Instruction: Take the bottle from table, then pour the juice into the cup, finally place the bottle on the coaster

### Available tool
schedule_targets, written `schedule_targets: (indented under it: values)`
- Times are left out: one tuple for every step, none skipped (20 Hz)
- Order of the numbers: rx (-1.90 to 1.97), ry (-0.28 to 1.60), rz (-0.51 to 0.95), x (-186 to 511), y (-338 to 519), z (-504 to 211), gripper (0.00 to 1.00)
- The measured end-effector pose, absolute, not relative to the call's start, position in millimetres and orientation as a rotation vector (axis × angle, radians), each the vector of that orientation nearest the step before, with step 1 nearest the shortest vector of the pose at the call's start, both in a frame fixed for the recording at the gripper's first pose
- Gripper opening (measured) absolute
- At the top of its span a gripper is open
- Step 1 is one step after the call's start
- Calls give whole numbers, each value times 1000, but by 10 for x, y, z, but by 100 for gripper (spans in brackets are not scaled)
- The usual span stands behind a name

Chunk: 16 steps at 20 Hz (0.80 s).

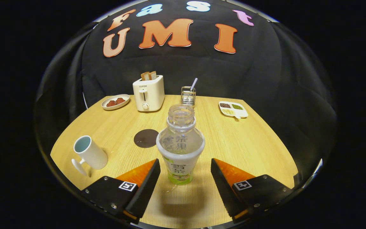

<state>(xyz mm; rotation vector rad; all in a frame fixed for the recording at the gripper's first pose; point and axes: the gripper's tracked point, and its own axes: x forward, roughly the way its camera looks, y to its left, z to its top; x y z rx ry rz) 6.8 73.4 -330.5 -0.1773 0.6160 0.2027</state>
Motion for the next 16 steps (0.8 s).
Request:
schedule_targets:
  values:
    - [-178, 633, 198, 61, 732, -3374, 93]
    - [-177, 645, 199, 56, 739, -3417, 87]
    - [-175, 650, 202, 63, 756, -3447, 84]
    - [-172, 653, 206, 82, 786, -3465, 77]
    - [-170, 654, 206, 103, 801, -3475, 75]
    - [-170, 652, 207, 129, 819, -3472, 72]
    - [-168, 651, 207, 144, 838, -3474, 69]
    - [-161, 653, 207, 170, 851, -3483, 66]
    - [-154, 653, 207, 181, 862, -3478, 65]
    - [-147, 654, 202, 204, 867, -3477, 63]
    - [-139, 658, 191, 223, 853, -3476, 62]
    - [-133, 661, 181, 245, 859, -3474, 60]
    - [-131, 669, 174, 252, 865, -3479, 58]
    - [-131, 677, 165, 253, 864, -3472, 55]
    - [-126, 685, 163, 230, 870, -3450, 53]
    - [-116, 681, 161, 228, 896, -3394, 53]
